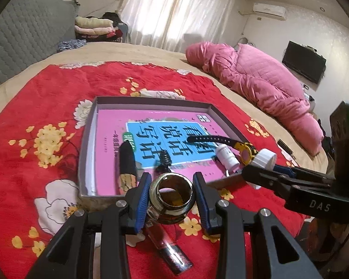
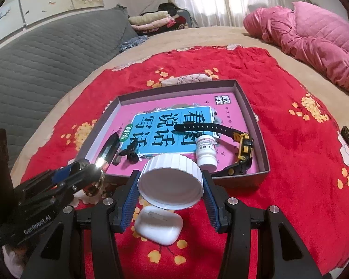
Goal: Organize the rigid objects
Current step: 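Lift the cap with the right tool while the left tool carries the silver cup over the box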
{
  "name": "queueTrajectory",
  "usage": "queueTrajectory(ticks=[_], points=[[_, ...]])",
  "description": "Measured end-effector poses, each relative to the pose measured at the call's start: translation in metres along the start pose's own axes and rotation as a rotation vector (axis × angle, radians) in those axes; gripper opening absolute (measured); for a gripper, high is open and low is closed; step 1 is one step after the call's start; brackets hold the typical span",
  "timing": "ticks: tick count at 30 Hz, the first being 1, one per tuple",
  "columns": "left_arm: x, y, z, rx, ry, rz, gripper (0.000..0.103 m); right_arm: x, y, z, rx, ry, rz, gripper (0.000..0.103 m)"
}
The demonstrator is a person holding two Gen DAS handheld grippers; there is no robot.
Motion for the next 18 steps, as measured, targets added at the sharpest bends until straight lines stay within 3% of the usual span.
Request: queueTrajectory(ticks=[18], points=[[0.012,-0.01,0.008,-0.045,0.026,0.03,0.037,-0.001,-0.006,0.011,-0.039,-0.001,-0.011,0.053]])
Point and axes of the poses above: each gripper's, at about its wrist camera, not at the fingertips, and y roughly against the way its jaws point, x to its left, z to its top, the point moved 1 cm from there along -y, roughly the way its jaws point, and after that the axes turned 7 degrees about -z, right-handed, at the moved point
